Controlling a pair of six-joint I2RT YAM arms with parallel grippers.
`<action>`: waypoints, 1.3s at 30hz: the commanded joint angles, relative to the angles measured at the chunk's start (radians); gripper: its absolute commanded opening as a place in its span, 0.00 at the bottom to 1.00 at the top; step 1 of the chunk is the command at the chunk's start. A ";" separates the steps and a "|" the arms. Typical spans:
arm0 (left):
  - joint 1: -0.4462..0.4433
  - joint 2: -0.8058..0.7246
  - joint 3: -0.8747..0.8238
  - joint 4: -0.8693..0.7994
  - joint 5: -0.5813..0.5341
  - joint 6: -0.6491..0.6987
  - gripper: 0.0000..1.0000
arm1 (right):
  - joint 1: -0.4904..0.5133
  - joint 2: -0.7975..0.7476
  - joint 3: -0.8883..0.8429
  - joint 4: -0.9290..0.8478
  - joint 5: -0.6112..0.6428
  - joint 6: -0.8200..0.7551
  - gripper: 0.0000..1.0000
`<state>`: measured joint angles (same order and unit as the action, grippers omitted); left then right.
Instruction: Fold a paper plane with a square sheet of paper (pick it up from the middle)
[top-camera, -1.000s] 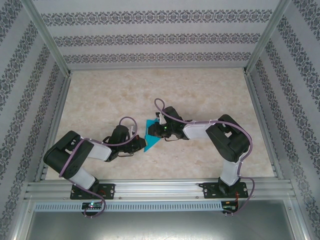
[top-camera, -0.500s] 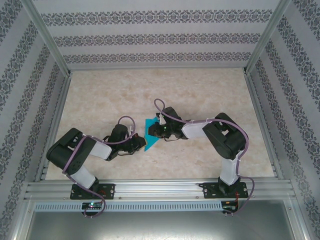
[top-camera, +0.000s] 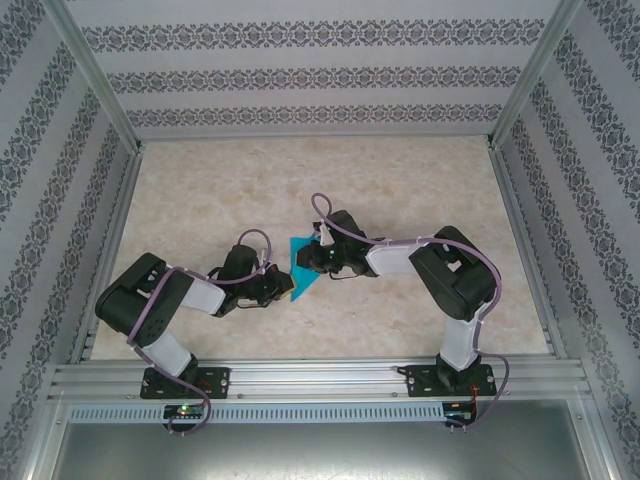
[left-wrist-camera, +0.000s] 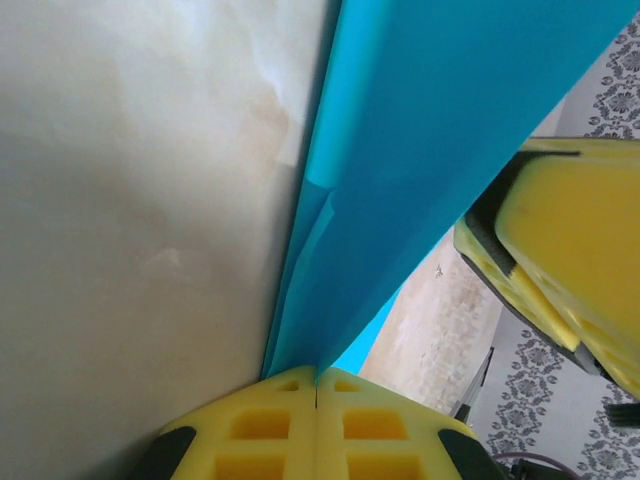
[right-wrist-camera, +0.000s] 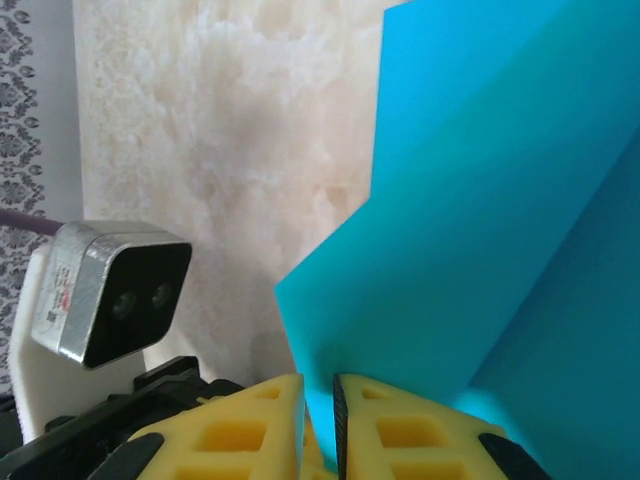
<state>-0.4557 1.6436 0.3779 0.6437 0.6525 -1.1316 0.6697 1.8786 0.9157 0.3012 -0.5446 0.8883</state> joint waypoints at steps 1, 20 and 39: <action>0.018 0.030 -0.004 -0.025 0.001 -0.029 0.00 | -0.007 0.037 0.033 0.052 -0.039 0.023 0.17; 0.019 0.016 -0.019 -0.056 -0.028 -0.018 0.01 | -0.027 0.115 0.068 -0.012 -0.021 -0.003 0.15; 0.020 -0.039 -0.052 -0.057 -0.082 -0.043 0.00 | -0.018 0.164 0.121 -0.101 -0.039 -0.022 0.16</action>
<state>-0.4511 1.6085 0.3443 0.6506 0.6086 -1.1683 0.6498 2.0144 1.0279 0.2623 -0.5880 0.8902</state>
